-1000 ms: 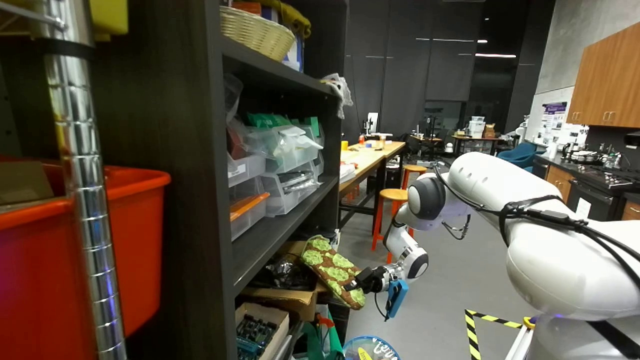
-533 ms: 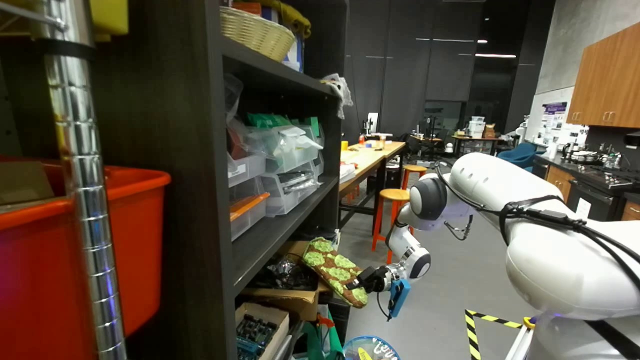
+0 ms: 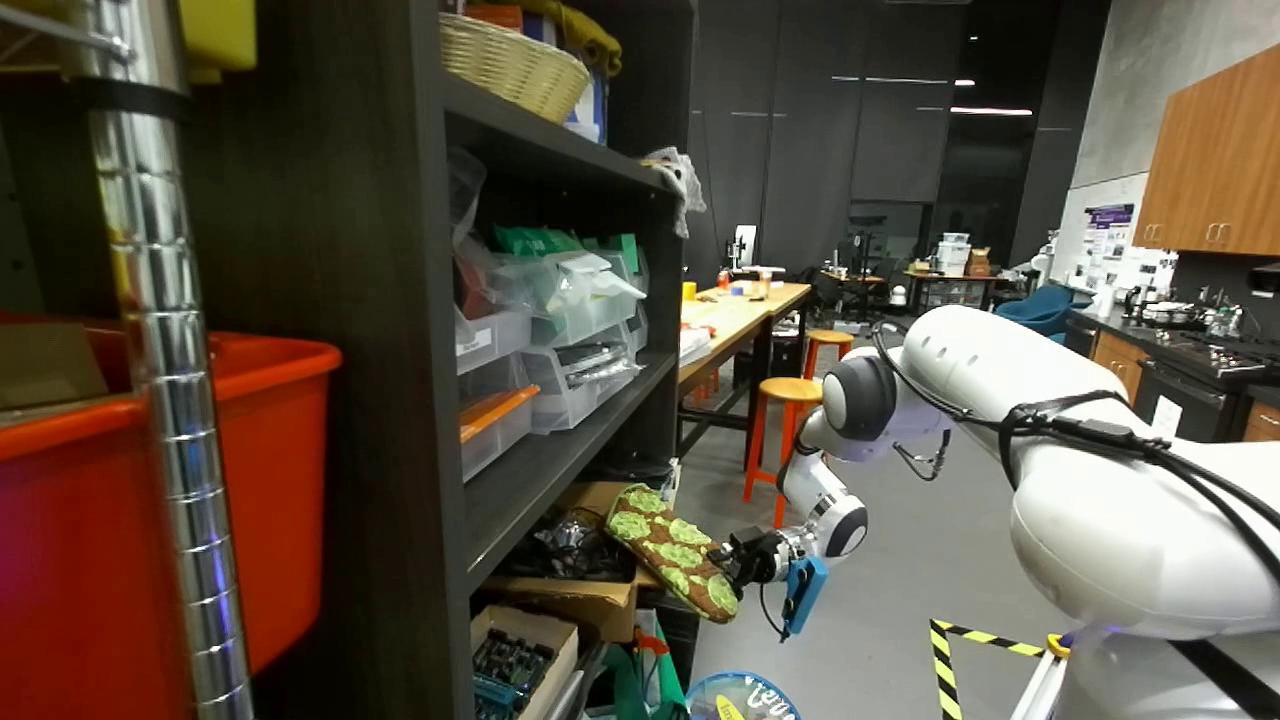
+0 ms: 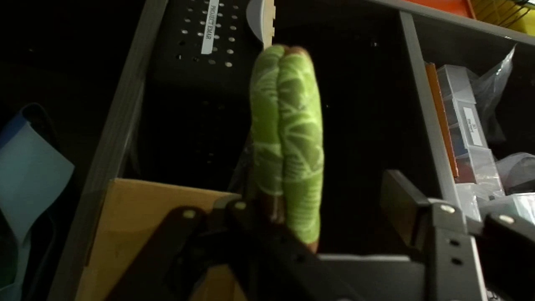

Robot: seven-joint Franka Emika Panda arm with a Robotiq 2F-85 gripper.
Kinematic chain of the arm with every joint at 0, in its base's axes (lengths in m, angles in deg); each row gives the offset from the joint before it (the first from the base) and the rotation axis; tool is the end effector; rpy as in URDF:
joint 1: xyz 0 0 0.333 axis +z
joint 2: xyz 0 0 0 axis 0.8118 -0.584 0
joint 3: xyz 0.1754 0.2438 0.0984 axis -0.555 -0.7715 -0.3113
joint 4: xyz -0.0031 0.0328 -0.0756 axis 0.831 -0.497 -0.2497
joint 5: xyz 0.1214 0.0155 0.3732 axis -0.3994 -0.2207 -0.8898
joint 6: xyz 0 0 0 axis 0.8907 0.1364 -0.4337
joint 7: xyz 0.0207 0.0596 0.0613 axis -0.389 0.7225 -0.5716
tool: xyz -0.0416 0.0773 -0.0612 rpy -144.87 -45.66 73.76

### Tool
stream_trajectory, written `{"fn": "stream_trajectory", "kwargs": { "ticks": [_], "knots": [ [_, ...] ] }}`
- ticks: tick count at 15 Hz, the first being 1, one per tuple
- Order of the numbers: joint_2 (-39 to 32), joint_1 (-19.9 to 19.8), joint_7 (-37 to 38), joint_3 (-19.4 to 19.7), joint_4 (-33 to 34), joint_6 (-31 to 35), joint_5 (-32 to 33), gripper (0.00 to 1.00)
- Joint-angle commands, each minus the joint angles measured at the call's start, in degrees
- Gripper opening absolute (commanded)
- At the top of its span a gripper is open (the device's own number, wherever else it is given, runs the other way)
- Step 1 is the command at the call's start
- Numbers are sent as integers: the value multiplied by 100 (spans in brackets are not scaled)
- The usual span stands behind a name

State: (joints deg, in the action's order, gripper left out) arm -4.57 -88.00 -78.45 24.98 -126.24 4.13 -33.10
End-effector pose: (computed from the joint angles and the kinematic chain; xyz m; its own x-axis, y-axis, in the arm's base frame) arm 0.4777 -0.2651 -0.0458 0.9610 -0.1879 0.2031 0.2236 0.0945 -0.9701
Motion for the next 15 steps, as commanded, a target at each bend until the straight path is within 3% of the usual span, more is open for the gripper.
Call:
{"fn": "stream_trajectory", "kwargs": {
  "ticks": [1, 2, 4, 11, 15],
  "knots": [
    [-64, -163, 116, 65, 124, -298, 184, 74],
    [-67, -197, 103, 76, 132, -339, 229, 60],
    [-66, -281, 91, 82, 146, -412, 317, 55],
    [-84, -555, 80, 17, 282, -753, 541, 2],
    [-81, -692, 21, -13, 351, -975, 544, 2]
  ]
}}
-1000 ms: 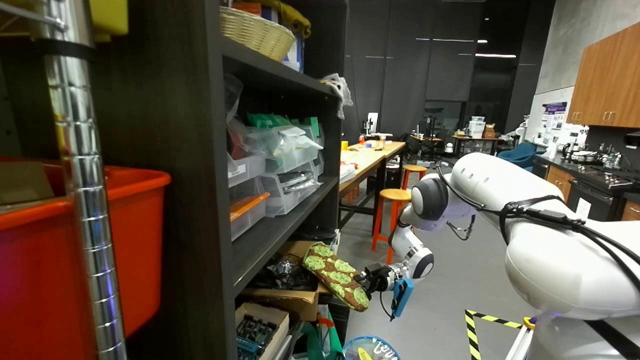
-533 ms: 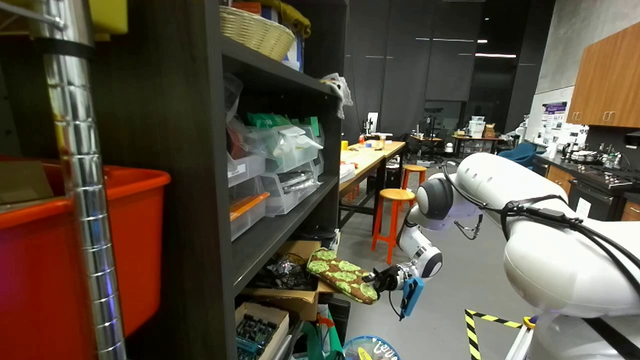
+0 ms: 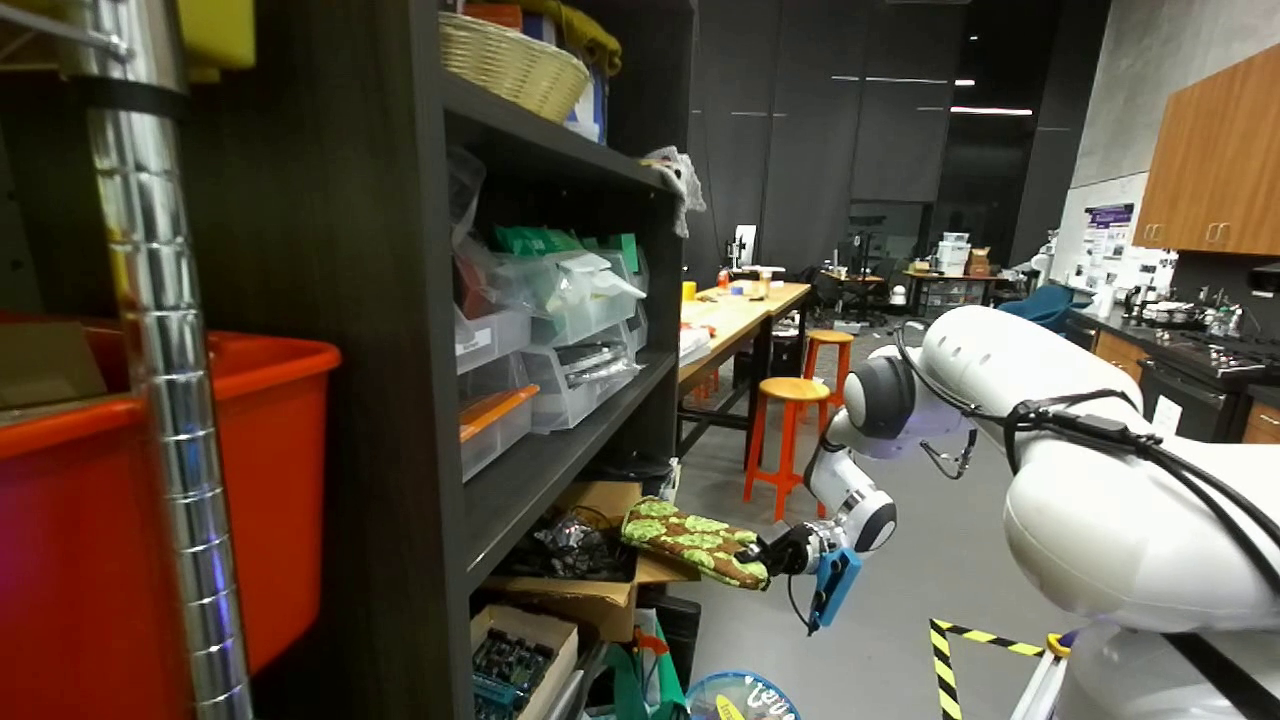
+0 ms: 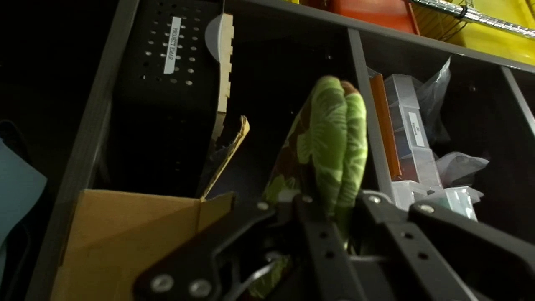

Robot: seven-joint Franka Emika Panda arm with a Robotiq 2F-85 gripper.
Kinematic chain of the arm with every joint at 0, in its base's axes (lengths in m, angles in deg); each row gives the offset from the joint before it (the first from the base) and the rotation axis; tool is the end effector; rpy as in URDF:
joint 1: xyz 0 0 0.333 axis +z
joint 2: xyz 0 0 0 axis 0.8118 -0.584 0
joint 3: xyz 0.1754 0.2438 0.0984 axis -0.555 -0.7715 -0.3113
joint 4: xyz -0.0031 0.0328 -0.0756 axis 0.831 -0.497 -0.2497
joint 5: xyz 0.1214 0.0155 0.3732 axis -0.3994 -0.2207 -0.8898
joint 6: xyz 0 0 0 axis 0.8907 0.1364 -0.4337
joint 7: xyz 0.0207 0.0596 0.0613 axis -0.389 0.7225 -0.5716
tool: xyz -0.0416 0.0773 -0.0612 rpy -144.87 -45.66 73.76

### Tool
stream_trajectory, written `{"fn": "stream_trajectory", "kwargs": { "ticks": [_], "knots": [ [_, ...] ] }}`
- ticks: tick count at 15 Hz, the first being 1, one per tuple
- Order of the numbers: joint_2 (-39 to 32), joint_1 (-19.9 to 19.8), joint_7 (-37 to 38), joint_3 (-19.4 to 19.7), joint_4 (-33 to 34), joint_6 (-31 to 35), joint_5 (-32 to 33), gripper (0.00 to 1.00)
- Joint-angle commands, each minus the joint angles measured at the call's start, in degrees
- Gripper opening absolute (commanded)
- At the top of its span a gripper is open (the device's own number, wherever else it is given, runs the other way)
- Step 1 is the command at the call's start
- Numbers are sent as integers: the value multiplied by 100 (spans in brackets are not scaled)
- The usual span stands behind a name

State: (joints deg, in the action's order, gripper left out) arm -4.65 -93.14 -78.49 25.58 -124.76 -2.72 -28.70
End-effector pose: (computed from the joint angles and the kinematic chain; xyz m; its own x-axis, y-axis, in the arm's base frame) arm 0.4437 -0.3042 -0.0317 0.9635 -0.1804 0.1978 0.2277 0.1639 -0.9598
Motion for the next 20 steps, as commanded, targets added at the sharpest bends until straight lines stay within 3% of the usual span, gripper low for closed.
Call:
{"fn": "stream_trajectory", "kwargs": {
  "ticks": [1, 10, 20],
  "knots": [
    [-67, -224, -2, -85, 228, -360, 94, 4],
    [35, -712, -351, -236, 436, -978, -100, 4],
    [355, -1140, -1847, -304, 208, -1628, -94, 4]
  ]
}}
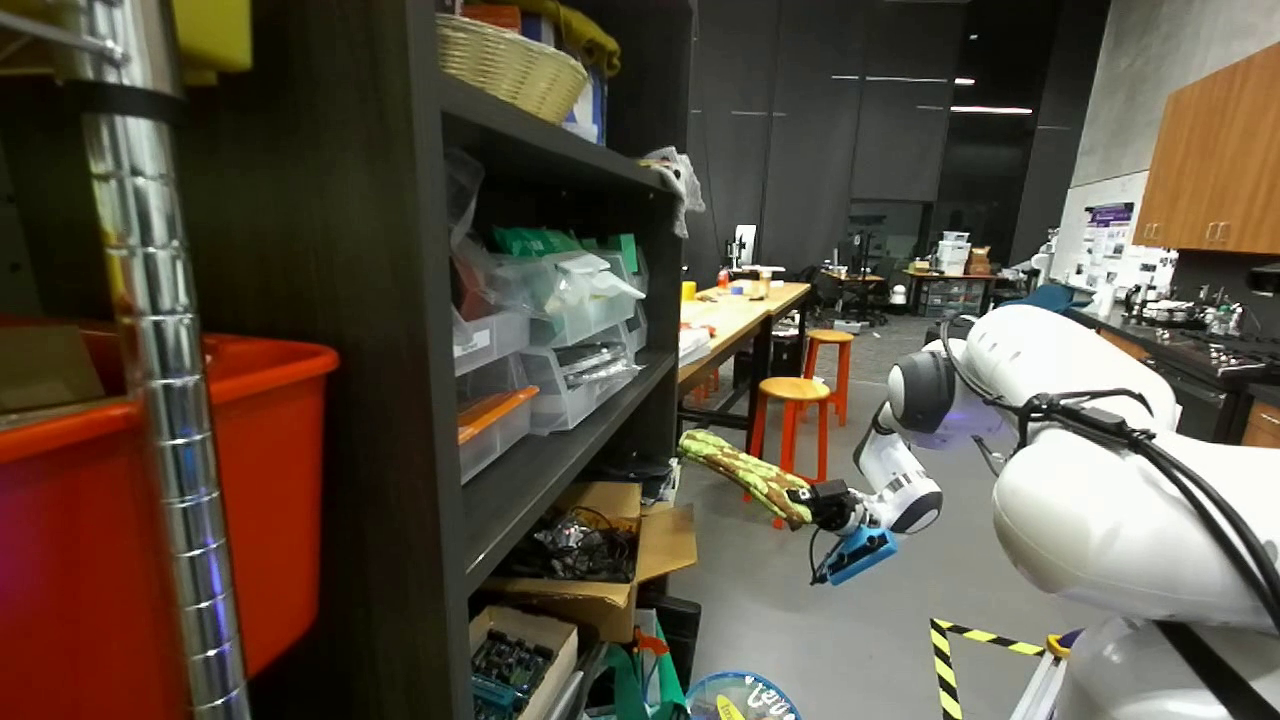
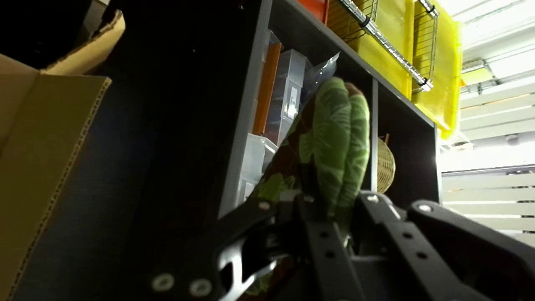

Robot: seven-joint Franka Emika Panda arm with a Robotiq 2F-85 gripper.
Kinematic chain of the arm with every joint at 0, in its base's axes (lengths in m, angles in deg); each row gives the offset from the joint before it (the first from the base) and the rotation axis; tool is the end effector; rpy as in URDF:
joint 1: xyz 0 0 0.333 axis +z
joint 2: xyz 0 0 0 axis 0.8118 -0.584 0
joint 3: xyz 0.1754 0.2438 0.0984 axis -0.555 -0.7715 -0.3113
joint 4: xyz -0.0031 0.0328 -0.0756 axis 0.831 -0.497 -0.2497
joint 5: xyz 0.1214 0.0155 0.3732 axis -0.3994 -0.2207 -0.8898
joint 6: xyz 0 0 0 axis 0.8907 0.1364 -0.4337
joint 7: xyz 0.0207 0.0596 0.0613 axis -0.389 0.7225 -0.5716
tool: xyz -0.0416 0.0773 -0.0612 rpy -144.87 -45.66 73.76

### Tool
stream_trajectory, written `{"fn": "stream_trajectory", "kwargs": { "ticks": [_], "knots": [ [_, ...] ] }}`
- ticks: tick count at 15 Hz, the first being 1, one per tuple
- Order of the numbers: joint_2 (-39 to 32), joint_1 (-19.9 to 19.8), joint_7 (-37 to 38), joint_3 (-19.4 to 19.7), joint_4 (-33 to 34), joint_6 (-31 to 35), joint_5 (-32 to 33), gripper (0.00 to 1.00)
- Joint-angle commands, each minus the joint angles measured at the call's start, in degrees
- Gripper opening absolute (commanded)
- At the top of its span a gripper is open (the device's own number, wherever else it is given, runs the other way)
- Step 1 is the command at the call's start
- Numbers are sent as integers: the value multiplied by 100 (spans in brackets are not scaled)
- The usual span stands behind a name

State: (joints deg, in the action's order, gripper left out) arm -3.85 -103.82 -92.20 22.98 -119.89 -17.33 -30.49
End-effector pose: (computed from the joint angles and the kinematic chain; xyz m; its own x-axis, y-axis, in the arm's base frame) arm 0.4130 -0.3756 0.0287 0.7695 -0.3761 0.5161 0.6167 0.2279 -0.7535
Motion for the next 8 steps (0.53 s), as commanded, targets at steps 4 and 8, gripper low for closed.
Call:
{"fn": "stream_trajectory", "kwargs": {
  "ticks": [4, 8],
  "knots": [
    [553, 24, -1377, 21, -643, -240, 267, 4],
    [884, 143, -2305, 74, -1138, -237, 519, 4]
  ]
}}
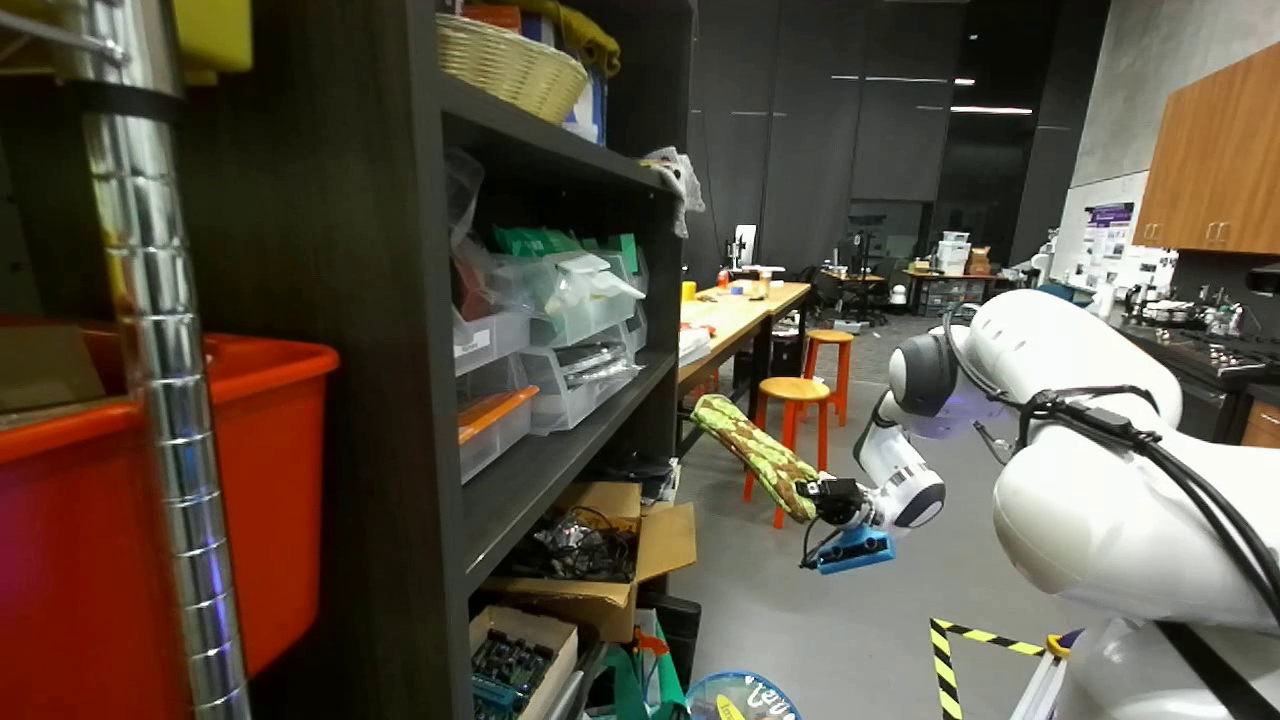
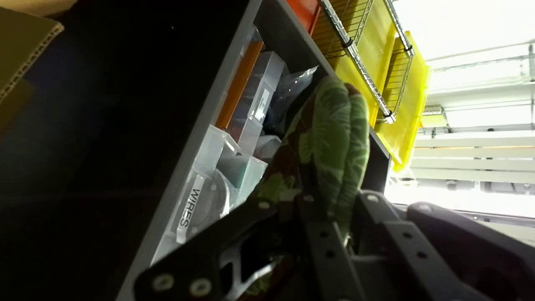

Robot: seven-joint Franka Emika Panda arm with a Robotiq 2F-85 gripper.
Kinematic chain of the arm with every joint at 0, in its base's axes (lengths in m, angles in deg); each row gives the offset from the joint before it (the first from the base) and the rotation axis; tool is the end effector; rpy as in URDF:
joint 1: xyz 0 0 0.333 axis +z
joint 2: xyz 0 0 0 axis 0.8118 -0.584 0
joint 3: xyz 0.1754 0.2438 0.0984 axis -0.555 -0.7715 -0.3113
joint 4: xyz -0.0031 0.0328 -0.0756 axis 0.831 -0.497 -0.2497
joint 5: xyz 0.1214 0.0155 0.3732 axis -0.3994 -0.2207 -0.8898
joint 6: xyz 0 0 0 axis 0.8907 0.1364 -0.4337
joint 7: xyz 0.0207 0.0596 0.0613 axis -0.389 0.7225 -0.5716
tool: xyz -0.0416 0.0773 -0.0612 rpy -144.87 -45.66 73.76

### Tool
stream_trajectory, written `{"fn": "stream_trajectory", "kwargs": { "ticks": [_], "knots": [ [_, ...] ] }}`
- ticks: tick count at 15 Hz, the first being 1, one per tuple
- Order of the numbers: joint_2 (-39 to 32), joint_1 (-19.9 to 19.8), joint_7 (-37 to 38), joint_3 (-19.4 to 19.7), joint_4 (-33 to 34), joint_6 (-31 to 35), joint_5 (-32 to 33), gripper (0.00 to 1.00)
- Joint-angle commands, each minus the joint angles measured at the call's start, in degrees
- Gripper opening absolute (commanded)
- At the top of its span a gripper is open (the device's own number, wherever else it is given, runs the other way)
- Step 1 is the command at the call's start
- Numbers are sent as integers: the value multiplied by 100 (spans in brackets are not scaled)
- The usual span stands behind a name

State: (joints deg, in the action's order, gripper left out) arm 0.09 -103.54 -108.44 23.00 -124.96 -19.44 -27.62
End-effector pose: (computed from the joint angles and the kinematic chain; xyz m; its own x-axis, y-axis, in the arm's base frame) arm 0.4026 -0.3663 0.0487 0.6031 -0.4188 0.6789 0.7872 0.1751 -0.5913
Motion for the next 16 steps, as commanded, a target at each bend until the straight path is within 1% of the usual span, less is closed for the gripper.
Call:
{"fn": "stream_trajectory", "kwargs": {
  "ticks": [1, 6, 9, 12, 16],
  "knots": [
    [584, 142, -946, 93, -771, -38, 329, 4],
    [1124, 303, -2284, 227, -1593, 58, 916, 4],
    [1482, 474, -2785, 398, -2125, 223, 1177, 4],
    [1975, 741, -3116, 683, -2871, 595, 1352, 4],
    [2674, 1067, -3219, 1076, -3869, 997, 1497, 4]
  ]
}}
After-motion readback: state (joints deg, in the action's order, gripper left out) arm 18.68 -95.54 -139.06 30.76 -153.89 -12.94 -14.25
